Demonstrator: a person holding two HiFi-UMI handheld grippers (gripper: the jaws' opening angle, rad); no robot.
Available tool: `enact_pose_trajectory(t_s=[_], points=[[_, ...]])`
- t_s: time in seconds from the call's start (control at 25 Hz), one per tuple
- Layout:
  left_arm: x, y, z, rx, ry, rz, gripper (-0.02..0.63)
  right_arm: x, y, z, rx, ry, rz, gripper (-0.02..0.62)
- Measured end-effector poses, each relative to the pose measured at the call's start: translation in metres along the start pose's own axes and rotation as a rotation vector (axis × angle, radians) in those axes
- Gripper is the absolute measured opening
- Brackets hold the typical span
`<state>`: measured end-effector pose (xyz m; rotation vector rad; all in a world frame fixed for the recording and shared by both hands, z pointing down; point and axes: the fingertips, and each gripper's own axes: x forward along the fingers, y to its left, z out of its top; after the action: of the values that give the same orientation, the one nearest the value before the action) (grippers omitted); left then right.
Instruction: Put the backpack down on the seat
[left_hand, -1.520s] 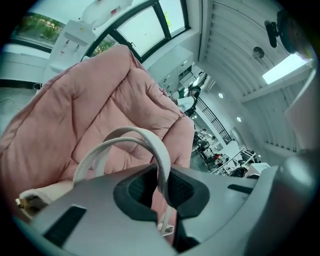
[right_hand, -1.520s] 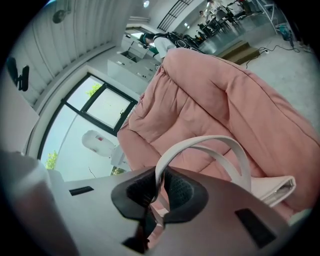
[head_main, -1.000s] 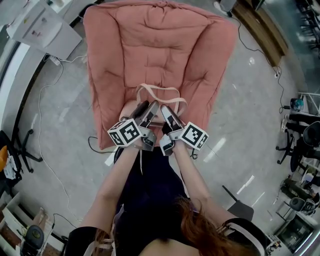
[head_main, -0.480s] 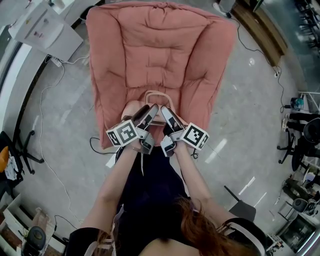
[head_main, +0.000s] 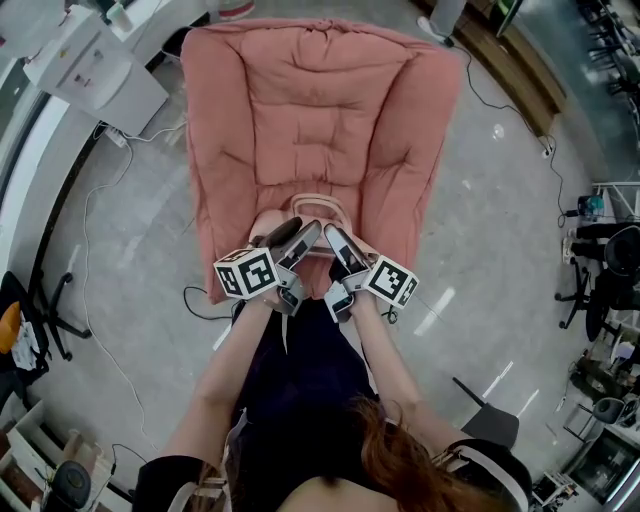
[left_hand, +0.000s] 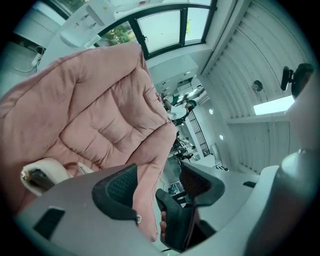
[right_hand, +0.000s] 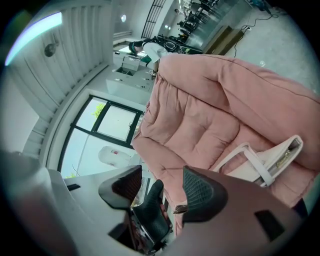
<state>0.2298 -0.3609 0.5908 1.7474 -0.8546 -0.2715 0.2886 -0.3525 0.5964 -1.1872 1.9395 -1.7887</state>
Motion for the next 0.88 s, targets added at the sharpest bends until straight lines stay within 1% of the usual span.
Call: enact_pose_trajectory(t_s=[0.12, 0.2, 0.36, 0.44, 0.52, 0.6, 0.64, 0.68, 0.72, 0.8, 0.84, 0.88], points=[[-0.006, -0.018, 0.002, 0.106, 0.005, -0.056, 0.287, -0.006, 0.005, -0.005, -0.006, -0.012, -0.002, 0.268], [-0.012, -0.026, 0.002, 0.162, 0.009, -0.070, 0.287, -0.009, 0.011, -0.010, -0.014, -0.015, -0.002, 0.268], [-0.022, -0.038, 0.008, 0.221, -0.003, -0.087, 0.287, -0.018, 0.031, -0.012, -0.011, -0.035, 0.034, 0.268], [-0.027, -0.047, 0.013, 0.257, -0.020, -0.104, 0.284, -0.024, 0.044, -0.009, -0.037, -0.053, 0.053, 0.268], [-0.031, -0.058, 0.018, 0.312, -0.028, -0.116, 0.276, -0.031, 0.055, -0.005, -0.075, -0.076, 0.063, 0.268], [-0.037, -0.069, 0.025, 0.392, -0.047, -0.111, 0.242, -0.038, 0.066, -0.001, -0.111, -0.100, 0.073, 0.267], [-0.040, -0.076, 0.029, 0.440, -0.063, -0.103, 0.197, -0.042, 0.071, 0.001, -0.124, -0.116, 0.080, 0.267], [-0.043, -0.083, 0.032, 0.493, -0.078, -0.096, 0.139, -0.045, 0.076, 0.004, -0.134, -0.135, 0.088, 0.267], [-0.046, -0.090, 0.034, 0.544, -0.088, -0.095, 0.106, -0.049, 0.080, 0.006, -0.140, -0.154, 0.096, 0.267], [-0.051, -0.104, 0.036, 0.630, -0.095, -0.108, 0.084, -0.055, 0.087, 0.009, -0.151, -0.183, 0.109, 0.264], [-0.053, -0.110, 0.036, 0.660, -0.097, -0.116, 0.070, -0.057, 0.091, 0.009, -0.164, -0.195, 0.115, 0.247], [-0.056, -0.115, 0.036, 0.681, -0.098, -0.122, 0.049, -0.059, 0.095, 0.009, -0.183, -0.209, 0.115, 0.204]])
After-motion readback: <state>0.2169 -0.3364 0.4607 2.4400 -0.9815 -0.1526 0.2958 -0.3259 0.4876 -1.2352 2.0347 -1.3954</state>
